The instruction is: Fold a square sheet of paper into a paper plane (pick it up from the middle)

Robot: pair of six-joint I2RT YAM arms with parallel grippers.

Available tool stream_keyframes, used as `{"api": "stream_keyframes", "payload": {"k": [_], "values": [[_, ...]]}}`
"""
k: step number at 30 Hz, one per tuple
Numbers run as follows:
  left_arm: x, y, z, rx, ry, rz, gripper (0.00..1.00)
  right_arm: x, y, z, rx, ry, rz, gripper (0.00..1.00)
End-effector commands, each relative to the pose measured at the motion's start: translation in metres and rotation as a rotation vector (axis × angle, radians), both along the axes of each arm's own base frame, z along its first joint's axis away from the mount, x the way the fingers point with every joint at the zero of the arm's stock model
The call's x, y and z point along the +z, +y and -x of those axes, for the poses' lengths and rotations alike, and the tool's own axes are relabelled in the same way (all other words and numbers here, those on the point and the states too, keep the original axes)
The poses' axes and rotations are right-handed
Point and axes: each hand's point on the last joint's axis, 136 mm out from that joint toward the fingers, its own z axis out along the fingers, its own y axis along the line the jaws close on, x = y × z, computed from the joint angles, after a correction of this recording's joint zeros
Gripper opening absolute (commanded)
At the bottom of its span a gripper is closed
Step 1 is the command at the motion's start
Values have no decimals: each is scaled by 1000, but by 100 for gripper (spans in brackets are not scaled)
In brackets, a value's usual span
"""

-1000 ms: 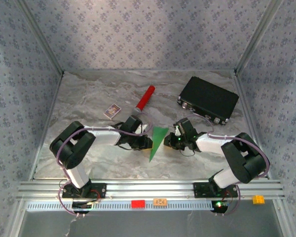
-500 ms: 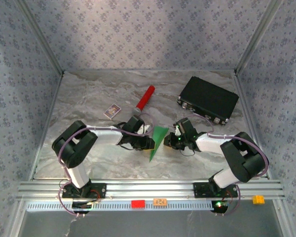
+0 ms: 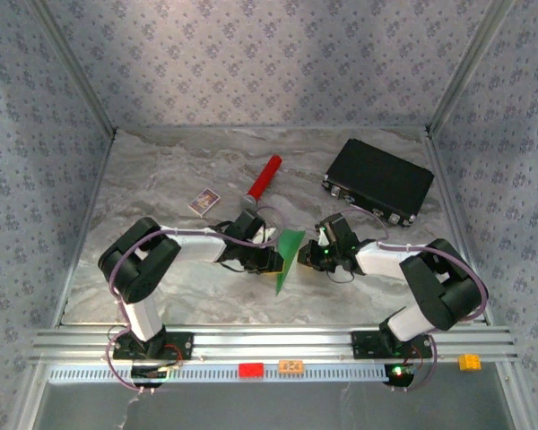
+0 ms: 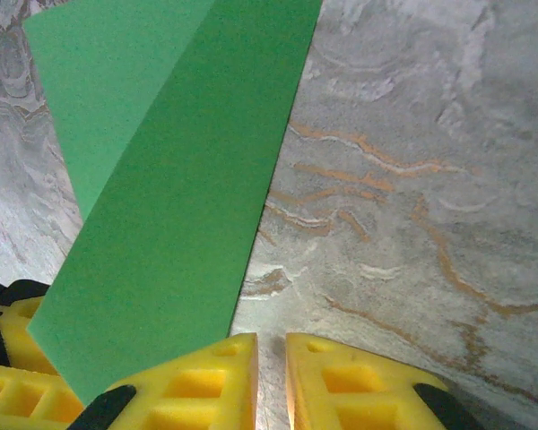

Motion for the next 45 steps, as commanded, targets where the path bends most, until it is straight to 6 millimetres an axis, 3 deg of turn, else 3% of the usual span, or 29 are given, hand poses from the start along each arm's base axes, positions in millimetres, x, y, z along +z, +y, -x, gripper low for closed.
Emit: {"api": "stream_keyframes", "payload": {"k": [1,10,16,21,29,38,45], "values": [[6,-9,1,-33,-8,41,22,1,27,5,73,11,-78,19],[3,-15,4,-46,4,53,21,-1,26,6,70,12,-81,19],[5,-15,3,-45,-6,47,14,0,25,6,63,13,-87,19],[22,-15,0,-36,-57,41,7,3,18,4,42,1,-72,18],[35,26,-21,57,-286,-344,2,10,-14,-1,-64,-47,43,18],[32,45,-22,52,-347,-605,0,17,-22,-2,-95,-65,51,19],[18,49,-17,40,-325,-667,0,18,-22,-3,-96,-70,51,19]]}}
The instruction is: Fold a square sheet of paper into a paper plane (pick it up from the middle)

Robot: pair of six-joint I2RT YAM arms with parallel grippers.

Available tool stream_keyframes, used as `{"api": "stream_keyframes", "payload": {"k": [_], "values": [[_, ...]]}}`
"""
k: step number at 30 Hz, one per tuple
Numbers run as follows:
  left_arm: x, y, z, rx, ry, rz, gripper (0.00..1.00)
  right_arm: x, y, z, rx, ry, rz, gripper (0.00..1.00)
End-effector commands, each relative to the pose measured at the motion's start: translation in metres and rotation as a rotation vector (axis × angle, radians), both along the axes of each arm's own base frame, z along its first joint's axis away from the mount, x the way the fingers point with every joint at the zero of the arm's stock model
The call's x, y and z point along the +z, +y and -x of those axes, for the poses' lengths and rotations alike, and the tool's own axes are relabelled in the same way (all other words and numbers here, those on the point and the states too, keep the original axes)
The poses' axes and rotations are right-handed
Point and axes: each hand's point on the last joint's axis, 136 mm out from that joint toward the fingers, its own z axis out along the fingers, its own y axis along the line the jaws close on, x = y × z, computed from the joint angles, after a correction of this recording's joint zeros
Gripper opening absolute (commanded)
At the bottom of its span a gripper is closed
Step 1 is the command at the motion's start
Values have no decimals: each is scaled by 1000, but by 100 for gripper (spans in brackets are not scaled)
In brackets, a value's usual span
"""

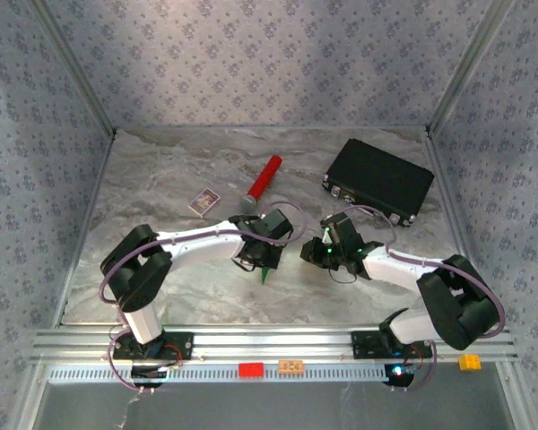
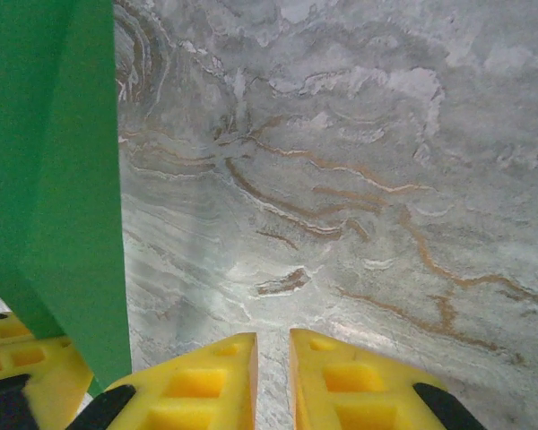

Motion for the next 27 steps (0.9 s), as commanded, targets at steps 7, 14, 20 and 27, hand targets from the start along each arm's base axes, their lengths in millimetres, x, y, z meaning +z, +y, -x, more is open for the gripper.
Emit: {"api": "stream_keyframes", "payload": {"k": [7,14,20,27], "values": [[-8,10,2,11,9,-86,6,-7,-7,5,-23,24,20,19],[-8,8,3,-2,14,-83,11,-7,-1,5,-5,29,-6,19],[-7,6,4,-12,12,-69,9,7,16,-1,1,8,-102,22],[-10,5,6,-13,22,-53,8,26,44,-14,9,-22,-191,38]]}}
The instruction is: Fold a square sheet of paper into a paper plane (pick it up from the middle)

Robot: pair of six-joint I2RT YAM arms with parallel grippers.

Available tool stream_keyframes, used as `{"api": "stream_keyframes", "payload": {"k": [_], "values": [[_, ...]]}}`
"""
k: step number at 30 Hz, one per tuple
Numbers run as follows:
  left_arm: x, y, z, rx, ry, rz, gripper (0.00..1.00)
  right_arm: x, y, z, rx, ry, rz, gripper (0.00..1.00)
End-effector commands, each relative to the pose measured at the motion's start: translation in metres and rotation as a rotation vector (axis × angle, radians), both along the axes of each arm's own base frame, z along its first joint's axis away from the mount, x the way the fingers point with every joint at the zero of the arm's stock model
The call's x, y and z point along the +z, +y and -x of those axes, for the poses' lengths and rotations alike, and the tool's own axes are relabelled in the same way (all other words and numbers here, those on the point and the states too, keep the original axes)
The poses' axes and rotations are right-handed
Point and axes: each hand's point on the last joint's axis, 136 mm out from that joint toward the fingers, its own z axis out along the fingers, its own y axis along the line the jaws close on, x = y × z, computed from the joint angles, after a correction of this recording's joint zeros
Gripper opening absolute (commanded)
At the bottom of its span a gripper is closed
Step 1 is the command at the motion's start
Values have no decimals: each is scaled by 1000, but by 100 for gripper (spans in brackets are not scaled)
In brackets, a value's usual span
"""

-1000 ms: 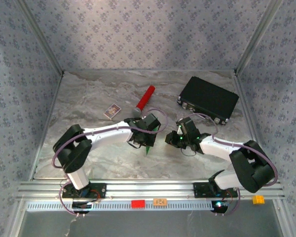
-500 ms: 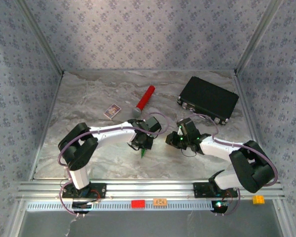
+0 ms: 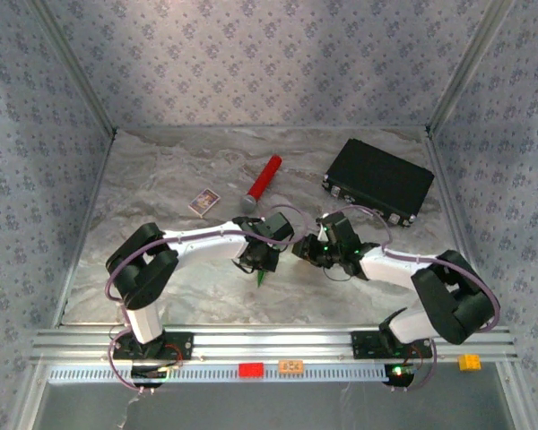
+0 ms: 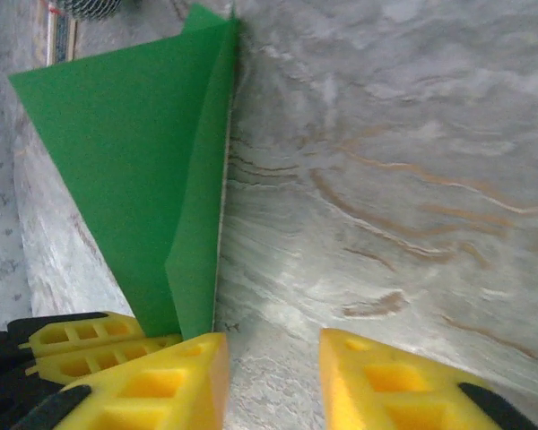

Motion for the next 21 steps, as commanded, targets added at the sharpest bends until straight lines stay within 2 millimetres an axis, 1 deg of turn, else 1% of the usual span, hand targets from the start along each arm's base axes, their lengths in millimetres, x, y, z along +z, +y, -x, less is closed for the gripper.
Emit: {"api": "stream_keyframes", "payload": {"k": [1,6,13,15,19,21], "values": [[1,-4,3,-14,9,7,8,14,19,-10,10,-18,-61,40],[1,-4,3,-13,9,11,8,15,34,-16,27,-10,-86,41],[0,-4,4,-13,12,10,8,10,44,-21,34,6,-110,41],[0,-4,4,-14,14,10,8,3,44,-21,37,22,-96,41],[1,-4,4,-14,11,11,8,-8,42,-16,40,51,-75,32],[3,-5,3,-15,8,16,8,-12,40,-14,40,58,-64,25]]}}
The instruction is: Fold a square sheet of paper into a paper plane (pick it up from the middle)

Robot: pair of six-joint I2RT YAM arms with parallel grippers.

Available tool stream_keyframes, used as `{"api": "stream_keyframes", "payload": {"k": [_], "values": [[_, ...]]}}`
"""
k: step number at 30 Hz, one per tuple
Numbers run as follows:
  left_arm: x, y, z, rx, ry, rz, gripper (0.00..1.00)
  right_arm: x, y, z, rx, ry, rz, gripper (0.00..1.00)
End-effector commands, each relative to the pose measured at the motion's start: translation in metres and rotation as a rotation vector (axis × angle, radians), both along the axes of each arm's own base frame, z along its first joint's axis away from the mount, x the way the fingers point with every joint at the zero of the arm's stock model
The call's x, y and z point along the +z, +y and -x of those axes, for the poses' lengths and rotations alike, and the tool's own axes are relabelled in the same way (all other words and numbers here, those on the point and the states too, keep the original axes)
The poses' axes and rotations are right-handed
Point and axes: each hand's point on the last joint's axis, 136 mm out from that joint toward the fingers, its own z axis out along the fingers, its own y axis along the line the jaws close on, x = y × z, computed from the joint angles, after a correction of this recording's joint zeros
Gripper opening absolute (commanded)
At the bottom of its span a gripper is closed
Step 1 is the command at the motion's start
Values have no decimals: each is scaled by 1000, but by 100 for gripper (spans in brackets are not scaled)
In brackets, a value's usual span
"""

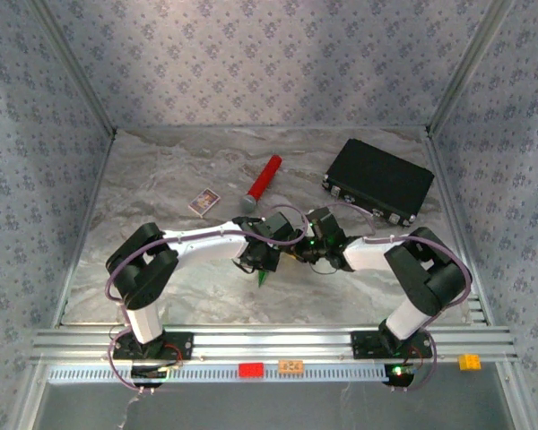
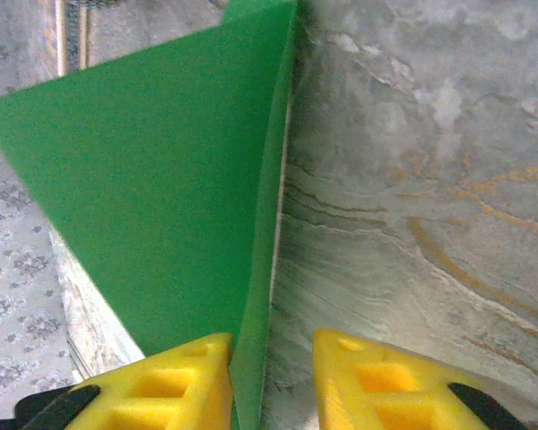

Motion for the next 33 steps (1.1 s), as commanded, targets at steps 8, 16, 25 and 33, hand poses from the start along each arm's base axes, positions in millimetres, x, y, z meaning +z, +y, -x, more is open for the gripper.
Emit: {"api": "stream_keyframes", "payload": {"k": [8,16,25,33], "values": [[29,-11,-4,-34,-63,86,20,2,3,2,26,4,2,8],[37,-9,-12,-43,-124,85,26,4,4,2,29,5,0,6],[30,-16,-9,-77,-91,101,29,6,5,2,31,0,-4,6],[23,-18,-6,-83,-69,102,30,7,4,1,29,-3,-2,6]]}}
